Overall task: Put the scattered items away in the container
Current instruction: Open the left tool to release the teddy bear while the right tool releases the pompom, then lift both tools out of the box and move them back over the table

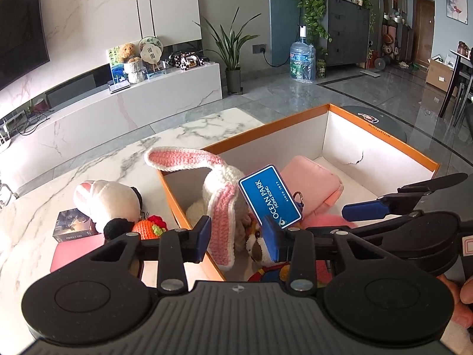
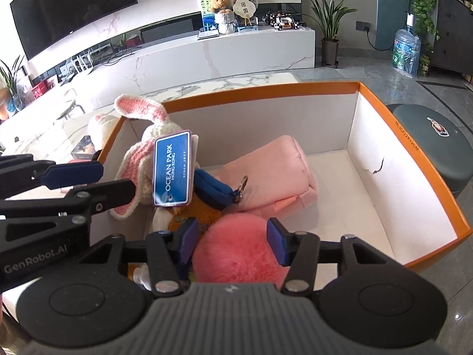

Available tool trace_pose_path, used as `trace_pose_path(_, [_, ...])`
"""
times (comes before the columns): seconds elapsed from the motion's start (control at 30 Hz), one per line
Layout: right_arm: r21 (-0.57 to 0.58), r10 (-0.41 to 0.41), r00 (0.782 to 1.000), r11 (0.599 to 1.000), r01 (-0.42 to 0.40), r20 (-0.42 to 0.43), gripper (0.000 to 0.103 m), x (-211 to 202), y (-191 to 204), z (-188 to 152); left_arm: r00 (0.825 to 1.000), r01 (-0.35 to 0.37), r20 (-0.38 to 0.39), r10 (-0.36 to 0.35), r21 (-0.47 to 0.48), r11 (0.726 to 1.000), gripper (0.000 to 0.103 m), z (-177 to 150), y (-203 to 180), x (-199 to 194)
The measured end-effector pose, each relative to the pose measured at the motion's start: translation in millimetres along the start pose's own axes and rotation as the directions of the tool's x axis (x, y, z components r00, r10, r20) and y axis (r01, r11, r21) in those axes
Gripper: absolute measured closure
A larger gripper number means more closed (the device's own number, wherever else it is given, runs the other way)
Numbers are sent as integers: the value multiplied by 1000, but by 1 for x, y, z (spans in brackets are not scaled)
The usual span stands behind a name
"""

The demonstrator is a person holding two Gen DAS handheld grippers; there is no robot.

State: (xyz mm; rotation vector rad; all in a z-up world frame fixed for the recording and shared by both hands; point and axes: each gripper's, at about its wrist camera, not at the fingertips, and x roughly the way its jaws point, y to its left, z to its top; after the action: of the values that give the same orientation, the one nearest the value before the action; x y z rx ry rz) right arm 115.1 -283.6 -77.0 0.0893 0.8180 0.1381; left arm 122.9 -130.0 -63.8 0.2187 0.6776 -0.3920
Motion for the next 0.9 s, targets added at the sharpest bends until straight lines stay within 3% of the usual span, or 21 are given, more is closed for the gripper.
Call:
trace_pose_path(0.17, [29,0,1000,1000,0,28,48,-7,-5,-1,999,-16,32,16,6,1000,52,0,2,-14])
trace_pose_path(0.23, [37,-16,999,999,15,45,45,-10,-5,-1,999,-23,46,23,3,1000,47,0,4,-20])
trace_pose_path(0.4, [37,-83,991,996,80,104,36,-22,-2,-4,997,-33,62,34,-5,999,45,-4,10,-35])
trace_pose_path(0.77, [40,-229,946,973,226,230,32,-57,19,-10,990,-74,116,77,-30,997,40,-19,33,-73])
trace_pose_path(0.9, [16,-263,916,962,271,304,26,-77,34,-13,988,-74,128,82,-61,995,40,-23,44,-83])
